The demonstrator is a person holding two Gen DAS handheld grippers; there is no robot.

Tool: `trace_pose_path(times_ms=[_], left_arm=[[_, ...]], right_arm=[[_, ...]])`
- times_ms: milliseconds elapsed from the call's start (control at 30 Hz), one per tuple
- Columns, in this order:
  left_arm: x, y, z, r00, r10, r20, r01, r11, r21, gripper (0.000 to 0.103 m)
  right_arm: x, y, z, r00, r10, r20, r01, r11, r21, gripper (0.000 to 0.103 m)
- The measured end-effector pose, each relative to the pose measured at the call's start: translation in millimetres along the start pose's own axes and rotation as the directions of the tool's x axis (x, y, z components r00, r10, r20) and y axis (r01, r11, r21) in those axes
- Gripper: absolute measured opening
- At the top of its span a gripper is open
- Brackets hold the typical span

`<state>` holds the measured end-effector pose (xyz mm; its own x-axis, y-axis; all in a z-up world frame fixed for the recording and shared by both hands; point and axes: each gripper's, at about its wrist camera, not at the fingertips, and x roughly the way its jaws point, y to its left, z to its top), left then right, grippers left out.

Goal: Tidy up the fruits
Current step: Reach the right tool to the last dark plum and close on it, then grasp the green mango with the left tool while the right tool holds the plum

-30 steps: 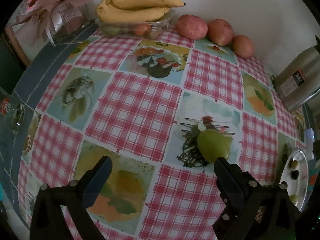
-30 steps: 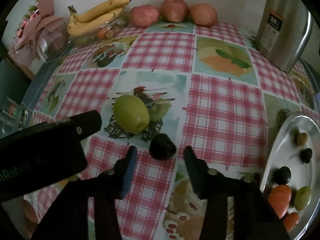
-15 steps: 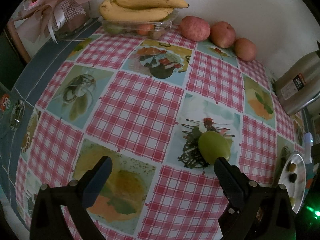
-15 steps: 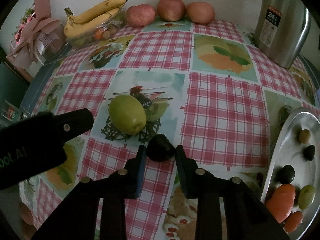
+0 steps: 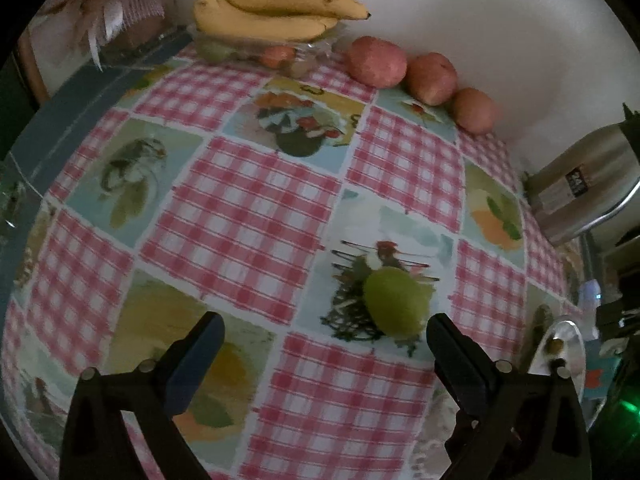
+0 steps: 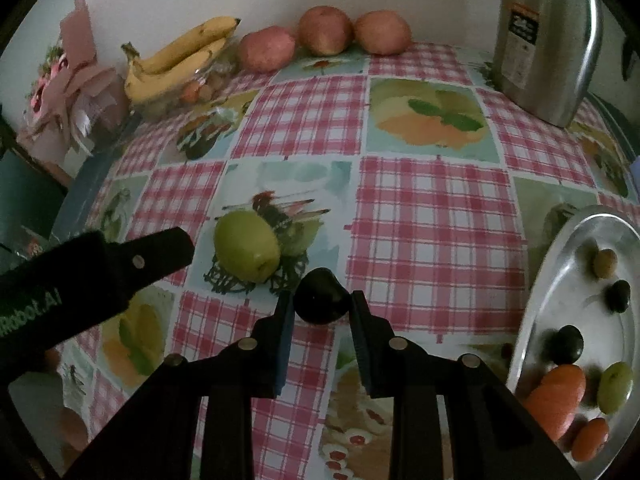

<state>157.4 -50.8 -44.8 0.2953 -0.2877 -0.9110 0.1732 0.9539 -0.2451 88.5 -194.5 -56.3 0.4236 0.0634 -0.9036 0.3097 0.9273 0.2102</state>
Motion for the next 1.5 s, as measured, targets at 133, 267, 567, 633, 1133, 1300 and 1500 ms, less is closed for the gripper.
trace_pose_path(times_ms=[133,267,567,633,1133,1300,1500], left_arm=[[8.2,-8.5,0.4,0.999,-0.049,0.006,0.049,0.999,-0.015,0.095],[14.9,-18.4,2.0,0.998,-0.069,0.009,0.069,0.998,-0.008,0.086],[31.5,-27.1,3.9,0.997,-0.074,0.011,0.074,0.997,0.007,0.067],[34.3,-25.6,3.4,0.996,-0.085,0.008,0.085,0.996,-0.008,0.060],[7.7,-24.7,-0.4,0.992,-0.128,0.000,0.127,0.991,-0.043,0.047],[-11.3,-20.9,-11.8,0.990,-0.141,-0.002,0.141,0.989,-0.055,0.047],[-32.3,-20.2,-27.7,0.995,-0.095,0.005,0.095,0.995,-0.025,0.047]], right_arm=[[-6.8,-11.8,0.0,1.000,-0.001,0.008,0.001,0.999,0.032,0.029],[-9.1,-19.5,-1.3,1.000,0.008,0.007,-0.008,0.999,0.049,0.029],[-8.8,-30.1,-4.0,1.000,0.023,0.003,-0.023,0.997,0.077,0.029],[-8.7,-30.0,-4.0,1.000,0.026,0.003,-0.026,0.997,0.079,0.029],[-18.4,-32.1,-9.1,1.000,0.009,0.006,-0.009,0.996,0.086,0.029],[-29.0,-27.2,-16.0,1.000,-0.006,0.008,0.005,0.997,0.074,0.029],[-44.1,-22.2,-25.5,1.000,0.004,0.015,-0.005,0.996,0.084,0.029]])
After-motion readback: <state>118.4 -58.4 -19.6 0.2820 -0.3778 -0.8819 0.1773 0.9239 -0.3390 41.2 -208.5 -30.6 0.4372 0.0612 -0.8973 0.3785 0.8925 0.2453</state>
